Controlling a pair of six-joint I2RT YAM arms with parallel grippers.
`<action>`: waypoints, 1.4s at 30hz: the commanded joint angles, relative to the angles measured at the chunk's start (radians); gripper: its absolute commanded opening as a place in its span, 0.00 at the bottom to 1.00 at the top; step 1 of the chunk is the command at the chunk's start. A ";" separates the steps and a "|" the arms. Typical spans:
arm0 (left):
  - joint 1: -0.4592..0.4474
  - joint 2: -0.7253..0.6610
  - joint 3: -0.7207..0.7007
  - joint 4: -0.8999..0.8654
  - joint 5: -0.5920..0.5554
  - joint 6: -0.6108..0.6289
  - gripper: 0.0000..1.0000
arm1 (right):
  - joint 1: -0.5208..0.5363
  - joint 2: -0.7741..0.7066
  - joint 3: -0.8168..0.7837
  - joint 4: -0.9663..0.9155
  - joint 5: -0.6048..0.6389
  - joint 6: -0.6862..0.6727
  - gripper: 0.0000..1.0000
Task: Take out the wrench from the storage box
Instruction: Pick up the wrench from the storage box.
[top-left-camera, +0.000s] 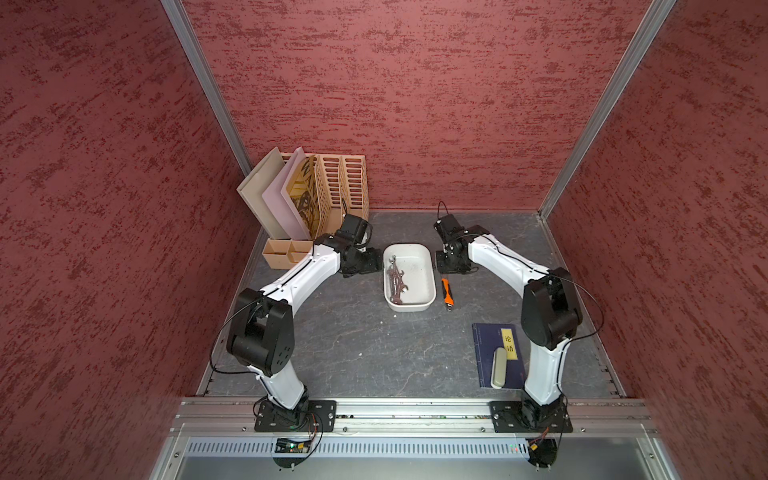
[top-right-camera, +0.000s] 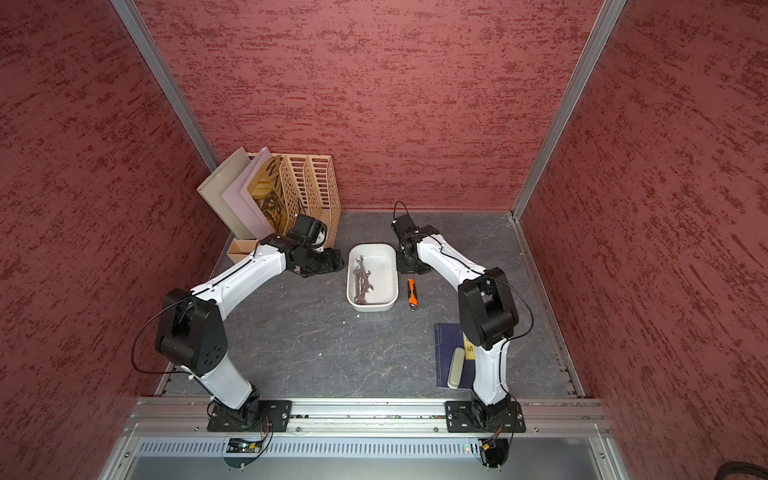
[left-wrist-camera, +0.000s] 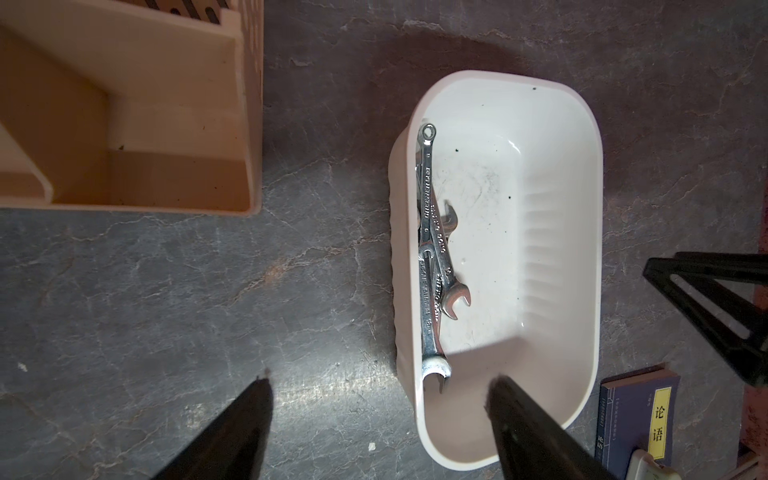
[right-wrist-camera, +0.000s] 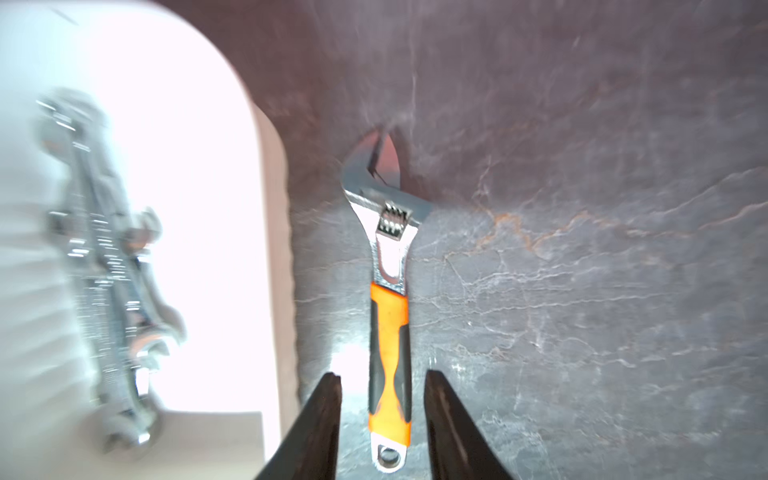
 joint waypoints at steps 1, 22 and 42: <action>0.011 -0.027 -0.018 0.017 -0.012 -0.008 0.85 | 0.052 0.013 0.088 -0.031 -0.049 0.021 0.36; 0.030 -0.030 -0.037 0.032 0.009 -0.008 0.85 | 0.174 0.504 0.575 0.006 -0.076 0.036 0.31; 0.028 -0.028 -0.041 0.033 0.018 -0.010 0.85 | 0.167 0.582 0.633 0.036 -0.076 0.047 0.30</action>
